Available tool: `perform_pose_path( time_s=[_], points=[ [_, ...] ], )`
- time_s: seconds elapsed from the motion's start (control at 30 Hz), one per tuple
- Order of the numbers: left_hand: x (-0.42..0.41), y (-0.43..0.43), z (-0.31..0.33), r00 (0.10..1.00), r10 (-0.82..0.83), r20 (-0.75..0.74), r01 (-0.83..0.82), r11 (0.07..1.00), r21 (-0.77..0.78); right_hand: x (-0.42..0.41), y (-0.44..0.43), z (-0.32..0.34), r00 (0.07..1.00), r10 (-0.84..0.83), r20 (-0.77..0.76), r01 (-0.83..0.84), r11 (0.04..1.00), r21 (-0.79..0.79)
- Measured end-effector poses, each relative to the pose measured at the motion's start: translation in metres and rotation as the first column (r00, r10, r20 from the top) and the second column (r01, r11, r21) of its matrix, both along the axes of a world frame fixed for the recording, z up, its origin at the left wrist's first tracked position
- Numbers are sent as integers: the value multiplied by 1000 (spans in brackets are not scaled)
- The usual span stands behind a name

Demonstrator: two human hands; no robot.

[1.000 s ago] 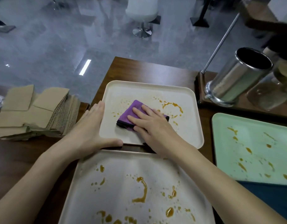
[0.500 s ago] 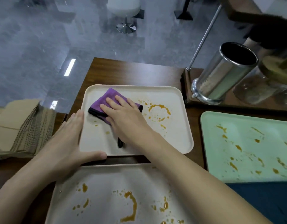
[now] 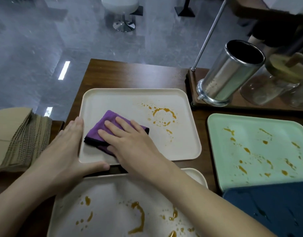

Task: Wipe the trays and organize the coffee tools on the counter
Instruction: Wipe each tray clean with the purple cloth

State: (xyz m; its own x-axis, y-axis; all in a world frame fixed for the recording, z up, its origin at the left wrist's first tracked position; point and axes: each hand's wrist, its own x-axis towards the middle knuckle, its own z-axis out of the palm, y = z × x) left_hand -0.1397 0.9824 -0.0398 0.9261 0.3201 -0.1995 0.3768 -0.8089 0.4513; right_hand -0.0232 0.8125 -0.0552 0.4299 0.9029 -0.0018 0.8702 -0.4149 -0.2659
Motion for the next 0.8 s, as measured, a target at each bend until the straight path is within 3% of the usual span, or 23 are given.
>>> perform_pose_path(
  time_s=[0.13,0.27,0.53,0.8],
  points=[
    [0,-5,5,999,33,-35,-32,999,28,20,23,4,998,-67,8,67,997,-22],
    [0,-5,6,1000,2,23,-2,999,38,27,32,7,993,-117,-21,116,993,-25],
    [4,-5,14,999,-13,-31,15,997,78,11,-17,11,997,-50,-65,48,998,-27],
    [5,-2,16,989,-25,-146,41,994,105,51,-69,18,934,-300,-197,303,953,-15]
  ],
)
